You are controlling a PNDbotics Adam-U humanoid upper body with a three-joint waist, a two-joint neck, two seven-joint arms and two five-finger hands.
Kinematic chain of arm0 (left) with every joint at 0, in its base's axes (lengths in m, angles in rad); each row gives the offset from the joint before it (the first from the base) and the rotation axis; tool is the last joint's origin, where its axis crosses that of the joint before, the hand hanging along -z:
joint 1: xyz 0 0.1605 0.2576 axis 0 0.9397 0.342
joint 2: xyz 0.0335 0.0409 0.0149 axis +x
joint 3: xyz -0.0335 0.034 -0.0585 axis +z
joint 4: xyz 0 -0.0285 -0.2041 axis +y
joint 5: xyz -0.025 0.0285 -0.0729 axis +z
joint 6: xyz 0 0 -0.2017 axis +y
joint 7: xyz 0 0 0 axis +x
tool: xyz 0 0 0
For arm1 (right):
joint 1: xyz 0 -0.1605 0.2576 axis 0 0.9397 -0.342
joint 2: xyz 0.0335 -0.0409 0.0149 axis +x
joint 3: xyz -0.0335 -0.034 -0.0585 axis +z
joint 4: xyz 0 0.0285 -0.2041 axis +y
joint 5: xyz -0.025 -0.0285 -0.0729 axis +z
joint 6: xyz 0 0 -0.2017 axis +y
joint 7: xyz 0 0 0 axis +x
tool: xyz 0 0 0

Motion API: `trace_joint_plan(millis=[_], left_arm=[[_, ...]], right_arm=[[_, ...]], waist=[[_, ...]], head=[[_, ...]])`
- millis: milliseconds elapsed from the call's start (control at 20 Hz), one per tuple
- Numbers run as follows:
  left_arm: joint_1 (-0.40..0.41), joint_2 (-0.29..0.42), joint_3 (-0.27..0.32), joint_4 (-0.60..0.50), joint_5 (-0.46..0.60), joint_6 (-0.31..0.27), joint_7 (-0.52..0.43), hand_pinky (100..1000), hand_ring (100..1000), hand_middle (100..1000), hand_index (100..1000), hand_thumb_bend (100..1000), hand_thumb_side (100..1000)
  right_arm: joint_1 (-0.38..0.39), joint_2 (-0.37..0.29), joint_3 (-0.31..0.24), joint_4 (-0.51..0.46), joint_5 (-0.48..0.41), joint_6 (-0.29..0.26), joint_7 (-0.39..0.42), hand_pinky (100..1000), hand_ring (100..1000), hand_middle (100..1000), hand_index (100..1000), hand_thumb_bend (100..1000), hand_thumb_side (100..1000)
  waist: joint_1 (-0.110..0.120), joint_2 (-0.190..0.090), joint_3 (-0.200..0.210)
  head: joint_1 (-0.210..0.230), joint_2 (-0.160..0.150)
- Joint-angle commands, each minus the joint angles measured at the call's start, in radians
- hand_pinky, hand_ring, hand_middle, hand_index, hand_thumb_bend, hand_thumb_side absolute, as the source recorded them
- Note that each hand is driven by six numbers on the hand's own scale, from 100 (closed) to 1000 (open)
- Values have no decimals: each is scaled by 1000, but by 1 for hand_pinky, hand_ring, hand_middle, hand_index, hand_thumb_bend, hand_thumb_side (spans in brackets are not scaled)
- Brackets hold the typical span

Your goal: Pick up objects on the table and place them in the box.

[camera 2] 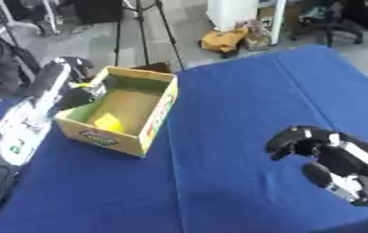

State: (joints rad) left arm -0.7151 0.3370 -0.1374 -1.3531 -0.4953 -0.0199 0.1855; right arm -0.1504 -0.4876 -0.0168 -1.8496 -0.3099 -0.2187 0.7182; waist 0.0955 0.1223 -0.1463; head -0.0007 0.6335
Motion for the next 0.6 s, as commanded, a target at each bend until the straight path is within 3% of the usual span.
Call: trace_joint_plan(millis=[50, 300, 600], left_arm=[[64, 55, 21, -217, 187, -29, 93, 604, 539, 551, 740, 521, 829], [278, 37, 60, -406, 396, -30, 170, 597, 541, 549, 739, 505, 876], [450, 0, 84, -428, 517, -66, 245, 568, 515, 521, 714, 470, 884]], right_arm=[[-5, -10, -16, -7, -6, 0, -10, 721, 783, 739, 794, 283, 583], [0, -8, -24, -4, -7, 5, -22, 721, 784, 740, 797, 284, 582], [8, -4, -28, -3, -8, 8, -34, 721, 785, 741, 801, 278, 587]], waist=[[-11, -16, 16], [-13, -21, 54], [-19, -24, 75]], head=[[-14, 12], [-32, 23], [-40, 35]])
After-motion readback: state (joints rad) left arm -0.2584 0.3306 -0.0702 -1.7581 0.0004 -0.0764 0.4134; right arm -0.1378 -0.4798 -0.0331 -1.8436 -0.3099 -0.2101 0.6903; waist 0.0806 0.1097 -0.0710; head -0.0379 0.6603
